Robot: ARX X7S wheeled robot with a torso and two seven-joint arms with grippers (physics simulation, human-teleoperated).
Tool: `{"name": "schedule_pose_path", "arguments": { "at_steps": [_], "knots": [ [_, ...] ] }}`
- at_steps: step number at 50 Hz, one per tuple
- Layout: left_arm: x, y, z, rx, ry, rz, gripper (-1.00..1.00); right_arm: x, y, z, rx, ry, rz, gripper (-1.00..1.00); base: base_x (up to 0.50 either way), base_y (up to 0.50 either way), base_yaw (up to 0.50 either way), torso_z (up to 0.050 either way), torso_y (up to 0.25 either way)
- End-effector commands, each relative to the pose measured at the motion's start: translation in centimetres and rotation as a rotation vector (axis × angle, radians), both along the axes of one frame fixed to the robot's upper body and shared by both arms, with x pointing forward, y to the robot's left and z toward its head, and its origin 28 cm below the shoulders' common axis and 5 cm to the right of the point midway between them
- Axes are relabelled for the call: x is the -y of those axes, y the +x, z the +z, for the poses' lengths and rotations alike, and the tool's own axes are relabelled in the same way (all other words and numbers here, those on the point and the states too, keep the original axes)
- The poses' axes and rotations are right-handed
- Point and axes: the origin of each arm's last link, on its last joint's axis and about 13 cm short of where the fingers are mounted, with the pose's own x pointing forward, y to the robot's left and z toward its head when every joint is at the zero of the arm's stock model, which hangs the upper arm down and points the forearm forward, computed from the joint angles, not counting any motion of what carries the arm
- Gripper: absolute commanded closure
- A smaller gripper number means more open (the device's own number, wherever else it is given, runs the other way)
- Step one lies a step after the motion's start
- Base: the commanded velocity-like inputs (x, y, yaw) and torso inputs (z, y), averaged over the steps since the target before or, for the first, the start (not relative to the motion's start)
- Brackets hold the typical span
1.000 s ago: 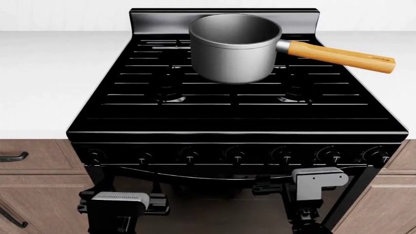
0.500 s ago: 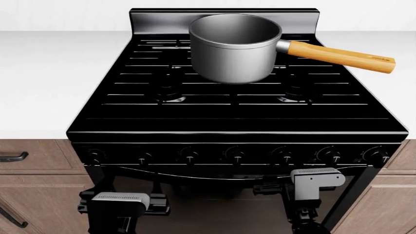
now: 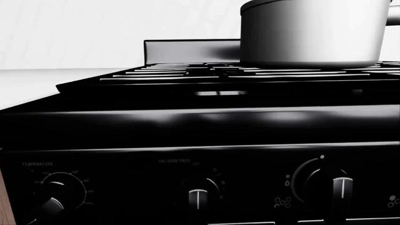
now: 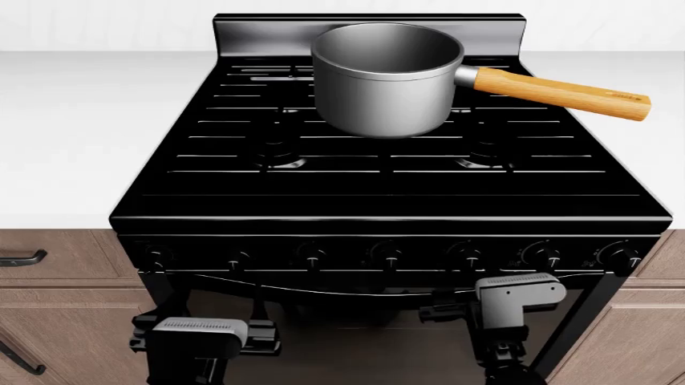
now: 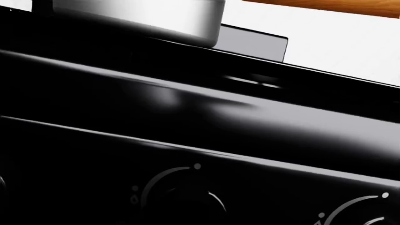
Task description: Turn on the center burner of the stove.
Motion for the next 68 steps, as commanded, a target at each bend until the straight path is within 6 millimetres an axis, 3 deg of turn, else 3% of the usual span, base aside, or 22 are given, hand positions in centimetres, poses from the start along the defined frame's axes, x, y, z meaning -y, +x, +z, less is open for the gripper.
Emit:
{"name": "schedule_pose_path", "arguments": {
  "at_steps": [1, 68],
  "knots": [
    [0.03, -0.03, -0.09, -0.002, 0.002, -0.001, -1.0, -0.63, -0.53, 0.01, -0.033, -0.1, 0.062, 1.0, 0.0, 0.0, 0.0, 0.0, 0.0],
    [0.07, -0.06, -0.14, 0.007, 0.017, -0.003, -1.0, -0.71, -1.06, -0.37, -0.176, -0.46, 0.108, 1.0, 0.0, 0.0, 0.0, 0.0, 0.0]
  ]
}}
